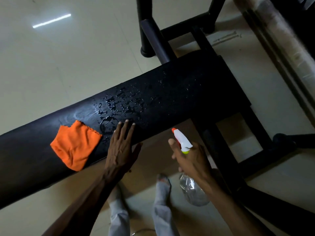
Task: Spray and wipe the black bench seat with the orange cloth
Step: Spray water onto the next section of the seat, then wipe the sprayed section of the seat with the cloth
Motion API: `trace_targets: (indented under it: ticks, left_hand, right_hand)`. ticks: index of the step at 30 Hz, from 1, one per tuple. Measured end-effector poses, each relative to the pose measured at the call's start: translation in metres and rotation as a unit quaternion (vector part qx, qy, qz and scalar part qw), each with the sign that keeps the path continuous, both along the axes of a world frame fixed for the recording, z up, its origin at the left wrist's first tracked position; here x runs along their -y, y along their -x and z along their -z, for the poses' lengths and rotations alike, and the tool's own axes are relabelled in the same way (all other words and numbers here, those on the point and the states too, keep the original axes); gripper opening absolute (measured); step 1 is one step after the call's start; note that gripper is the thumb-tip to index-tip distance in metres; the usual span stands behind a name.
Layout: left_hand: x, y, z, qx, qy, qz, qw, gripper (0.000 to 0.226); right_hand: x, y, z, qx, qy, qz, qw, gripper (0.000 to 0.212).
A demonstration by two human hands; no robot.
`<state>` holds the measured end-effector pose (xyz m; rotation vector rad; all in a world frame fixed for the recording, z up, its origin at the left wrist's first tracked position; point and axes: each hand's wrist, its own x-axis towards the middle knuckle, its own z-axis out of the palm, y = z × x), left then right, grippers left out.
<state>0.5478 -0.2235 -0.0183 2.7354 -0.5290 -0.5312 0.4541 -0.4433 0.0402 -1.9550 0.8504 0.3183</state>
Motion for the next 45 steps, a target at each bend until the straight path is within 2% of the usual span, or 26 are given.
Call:
trace_targets:
  ticks: [2, 5, 6, 9, 11, 14, 17, 21, 24, 30, 36, 41, 45]
  left_hand:
    - [-0.011, 0.003, -0.001, 0.005, 0.003, -0.012, 1.000, 0.073]
    - [-0.027, 0.005, 0.000, 0.013, 0.006, -0.034, 0.999, 0.073]
    - [-0.032, 0.006, 0.000, 0.016, 0.003, -0.041, 0.999, 0.073]
    - [-0.047, 0.005, 0.000, 0.009, 0.003, -0.059, 0.998, 0.073]
    - [-0.050, 0.004, 0.001, -0.001, 0.004, -0.049, 0.999, 0.073]
    - [-0.056, 0.001, -0.002, -0.005, 0.018, -0.045, 0.999, 0.072]
    - [-0.061, -0.007, -0.007, 0.007, 0.041, -0.034, 0.999, 0.069]
    - [-0.077, -0.015, -0.015, 0.028, 0.055, -0.043, 0.997, 0.066]
    - [-0.103, -0.023, -0.022, 0.045, 0.068, -0.079, 0.994, 0.064]
    - [-0.180, -0.038, -0.025, 0.051, 0.045, -0.176, 0.982, 0.062]
    - [-0.272, -0.035, -0.017, 0.030, -0.011, -0.259, 0.965, 0.065]
    - [-0.324, -0.019, -0.003, -0.009, -0.036, -0.242, 0.970, 0.074]
    - [-0.338, -0.011, 0.006, -0.031, -0.020, -0.228, 0.973, 0.080]
  right_hand:
    - [-0.014, 0.000, 0.004, 0.003, 0.065, -0.009, 0.998, 0.048]
    - [-0.031, -0.004, 0.003, 0.010, 0.005, -0.046, 0.999, 0.034]
    - [-0.036, -0.007, 0.001, -0.002, -0.012, -0.062, 0.998, 0.035]
    - [-0.053, -0.013, 0.003, -0.023, 0.030, -0.081, 0.996, 0.042]
    - [-0.058, -0.016, 0.001, -0.014, 0.021, -0.093, 0.995, 0.029]
    - [-0.069, -0.024, -0.001, -0.036, -0.020, -0.107, 0.993, 0.051]
    - [-0.080, -0.032, 0.002, -0.060, 0.059, -0.114, 0.990, 0.059]
    - [-0.094, -0.049, -0.004, 0.000, -0.050, -0.123, 0.991, 0.043]
    - [-0.115, -0.071, -0.010, 0.068, -0.077, -0.135, 0.986, 0.029]
    - [-0.181, -0.148, -0.024, 0.192, -0.095, -0.173, 0.961, 0.033]
    - [-0.287, -0.212, -0.046, 0.290, -0.117, -0.200, 0.929, 0.031]
    - [-0.365, -0.233, -0.047, 0.293, -0.075, -0.276, 0.913, 0.044]
    - [-0.399, -0.238, -0.030, 0.270, -0.035, -0.341, 0.900, 0.051]
